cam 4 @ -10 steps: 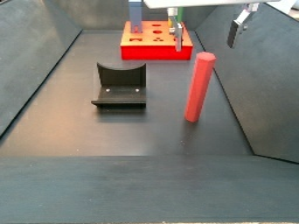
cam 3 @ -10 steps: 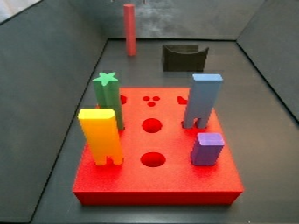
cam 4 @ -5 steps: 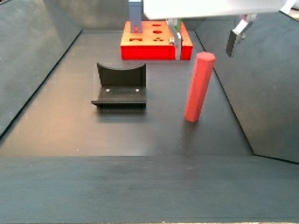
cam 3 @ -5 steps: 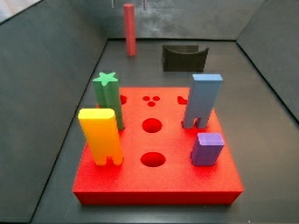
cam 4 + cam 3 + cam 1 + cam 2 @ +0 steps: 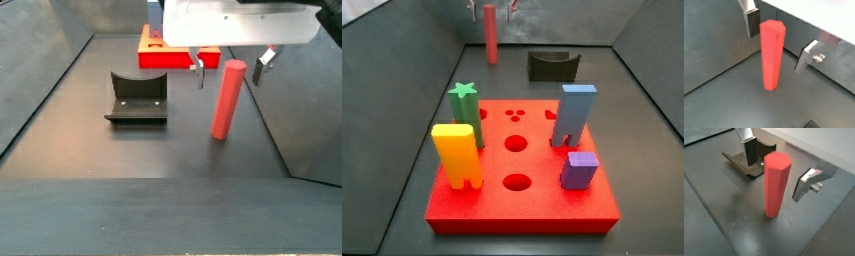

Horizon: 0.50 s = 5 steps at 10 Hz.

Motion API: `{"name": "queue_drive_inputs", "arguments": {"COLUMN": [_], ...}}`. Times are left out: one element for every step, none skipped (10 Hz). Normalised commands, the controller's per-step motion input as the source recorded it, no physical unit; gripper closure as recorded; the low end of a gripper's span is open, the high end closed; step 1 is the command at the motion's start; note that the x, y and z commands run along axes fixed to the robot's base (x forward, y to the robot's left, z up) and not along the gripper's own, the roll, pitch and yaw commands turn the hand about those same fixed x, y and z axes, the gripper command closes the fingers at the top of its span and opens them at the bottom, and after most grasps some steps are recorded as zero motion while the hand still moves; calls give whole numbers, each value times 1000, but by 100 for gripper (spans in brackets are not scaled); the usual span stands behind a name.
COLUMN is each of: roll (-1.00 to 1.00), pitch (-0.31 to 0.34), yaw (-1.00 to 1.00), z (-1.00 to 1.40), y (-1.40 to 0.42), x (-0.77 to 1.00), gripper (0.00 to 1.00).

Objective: Pick up the hexagon object. Move up. Move to above the board. Insert the hexagon object.
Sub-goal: Pick up the hexagon object.

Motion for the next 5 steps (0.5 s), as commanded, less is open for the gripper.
{"name": "queue_drive_inputs", "arguments": {"roll": [-144, -131, -47, -41, 0], "pitch": [-53, -43, -20, -33, 34], "yaw": [-3, -20, 0, -6, 0], "z": [-177, -160, -103, -69, 0], "y": [71, 51, 0, 0, 0], "x": [0, 0, 0, -26, 0], "gripper": [0, 0, 0, 0, 0]}}
